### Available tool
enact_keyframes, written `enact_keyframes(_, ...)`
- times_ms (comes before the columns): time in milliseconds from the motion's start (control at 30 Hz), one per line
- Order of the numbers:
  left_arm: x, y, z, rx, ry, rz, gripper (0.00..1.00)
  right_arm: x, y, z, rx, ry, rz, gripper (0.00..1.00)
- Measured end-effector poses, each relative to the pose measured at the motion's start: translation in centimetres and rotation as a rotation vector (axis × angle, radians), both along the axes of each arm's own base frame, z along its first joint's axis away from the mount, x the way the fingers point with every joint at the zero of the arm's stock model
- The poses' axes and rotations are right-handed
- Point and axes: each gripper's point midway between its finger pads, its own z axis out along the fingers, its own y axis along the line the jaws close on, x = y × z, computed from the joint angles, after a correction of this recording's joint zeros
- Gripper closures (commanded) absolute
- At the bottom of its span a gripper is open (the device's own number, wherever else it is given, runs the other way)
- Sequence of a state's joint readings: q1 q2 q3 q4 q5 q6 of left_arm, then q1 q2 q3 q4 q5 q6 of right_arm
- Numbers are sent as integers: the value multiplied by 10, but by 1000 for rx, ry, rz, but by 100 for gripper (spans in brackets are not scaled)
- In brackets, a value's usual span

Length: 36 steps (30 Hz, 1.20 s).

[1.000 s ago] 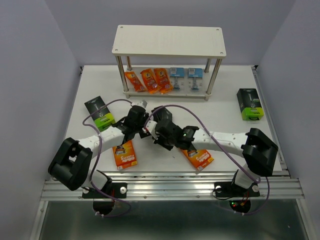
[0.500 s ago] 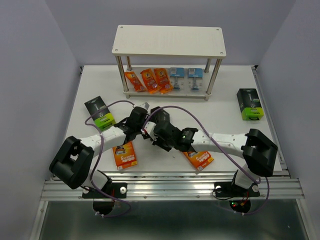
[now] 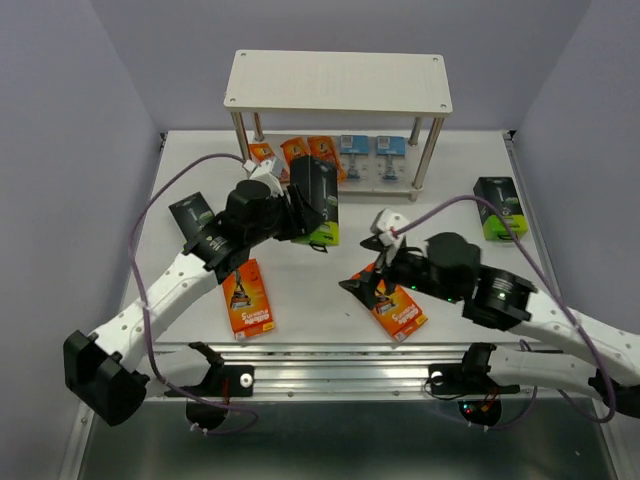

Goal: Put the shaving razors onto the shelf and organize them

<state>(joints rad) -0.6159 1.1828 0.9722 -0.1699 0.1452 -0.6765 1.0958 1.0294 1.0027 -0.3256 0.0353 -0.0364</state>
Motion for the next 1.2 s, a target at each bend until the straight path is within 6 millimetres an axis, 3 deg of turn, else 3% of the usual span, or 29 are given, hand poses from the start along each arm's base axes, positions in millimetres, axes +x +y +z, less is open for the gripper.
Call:
enact_keyframes(33, -1, 5, 26, -15, -64, 7, 100, -8, -12, 29, 86, -39, 10, 0)
enact_keyframes(133, -2, 20, 85, -34, -190, 51, 100, -25, -35, 80, 246, -117, 34, 0)
enact_keyframes(233, 4, 40, 150, -49, -329, 128, 100, -26, -46, 100, 312, -152, 13, 0)
enact_keyframes(367, 25, 57, 215, -55, -432, 177, 100, -5, -47, 90, 276, -146, -102, 0)
enact_keyframes(500, 86, 75, 284, -70, -557, 173, 100, 25, -46, 64, 195, -116, -268, 0)
enact_keyframes(600, 135, 79, 291, -28, -559, 111, 100, 37, -50, 53, 162, -110, -348, 0)
enact_keyframes(633, 126, 76, 311, -35, -607, 60, 100, 40, -52, 53, 161, -112, -369, 0)
enact_keyframes(667, 160, 74, 292, -18, -577, 20, 100, 42, -55, 54, 165, -114, -389, 0)
enact_keyframes(733, 186, 73, 277, -17, -550, -46, 100, 45, -58, 56, 174, -115, -418, 0)
enact_keyframes(867, 207, 75, 220, -85, -384, -141, 100, 48, -60, 55, 180, -107, -452, 0)
enact_keyframes(967, 212, 83, 215, -133, -362, -175, 98, 51, -62, 53, 178, -101, -481, 0)
enact_keyframes(1033, 214, 88, 217, -140, -359, -183, 87, 53, -63, 51, 177, -98, -498, 0)
enact_keyframes(1067, 215, 88, 216, -142, -358, -189, 74, 54, -63, 51, 180, -95, -505, 0)
enact_keyframes(1167, 217, 88, 215, -144, -359, -191, 48, 55, -65, 51, 187, -90, -519, 0)
enact_keyframes(1200, 217, 89, 215, -142, -360, -189, 44, 55, -65, 51, 188, -90, -523, 0)
